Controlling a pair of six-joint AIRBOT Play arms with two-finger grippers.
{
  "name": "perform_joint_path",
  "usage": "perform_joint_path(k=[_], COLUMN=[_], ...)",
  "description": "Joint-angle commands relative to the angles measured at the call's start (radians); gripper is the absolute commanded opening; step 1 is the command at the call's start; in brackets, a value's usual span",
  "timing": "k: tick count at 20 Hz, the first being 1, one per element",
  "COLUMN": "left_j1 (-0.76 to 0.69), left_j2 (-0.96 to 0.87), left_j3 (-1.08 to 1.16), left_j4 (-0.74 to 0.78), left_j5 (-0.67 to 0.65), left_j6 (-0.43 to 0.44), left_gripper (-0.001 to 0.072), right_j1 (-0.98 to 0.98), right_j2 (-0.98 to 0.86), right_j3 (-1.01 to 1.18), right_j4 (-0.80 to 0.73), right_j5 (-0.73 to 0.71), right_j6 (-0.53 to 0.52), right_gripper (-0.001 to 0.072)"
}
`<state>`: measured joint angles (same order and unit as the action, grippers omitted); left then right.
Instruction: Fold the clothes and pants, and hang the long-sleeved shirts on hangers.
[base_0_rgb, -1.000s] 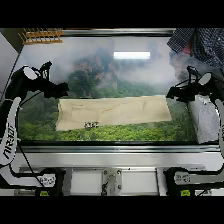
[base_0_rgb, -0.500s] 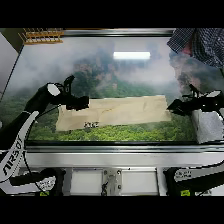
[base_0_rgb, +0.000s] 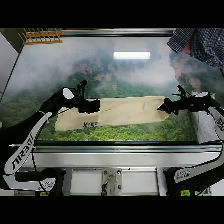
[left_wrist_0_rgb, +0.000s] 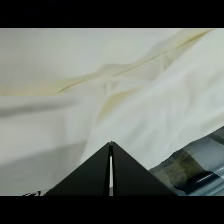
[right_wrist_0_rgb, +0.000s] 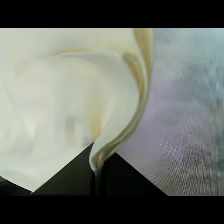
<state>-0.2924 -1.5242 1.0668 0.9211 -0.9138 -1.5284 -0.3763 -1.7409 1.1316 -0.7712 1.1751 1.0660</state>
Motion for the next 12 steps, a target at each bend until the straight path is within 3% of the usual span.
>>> perform_joint_path(k=[1,5,12], left_j1=[-0.050,-0.141,-0.296], left_j2=[-0.067,-0.186,-0.410], left_j3=[0.055,0.197,0.483], left_j4=[-0.032,-0.032,-0.033], left_j5=[0.016,0.008,-0.063], left_j6=[0.003,0.002,0.002], left_gripper=[0.0008,0.0008,0.0008], right_j1=[-0.008,0.012,0.200], right_j2=[0.074,0.211,0.334], right_j3=[0.022,0.156,0.449], right_j4=[-0.112,-0.364,-0.404], right_j5=[0.080,0.273,0.457], right_j6=[0.097,0.214,0.323], right_gripper=[0.0005,0.0005,0.0005])
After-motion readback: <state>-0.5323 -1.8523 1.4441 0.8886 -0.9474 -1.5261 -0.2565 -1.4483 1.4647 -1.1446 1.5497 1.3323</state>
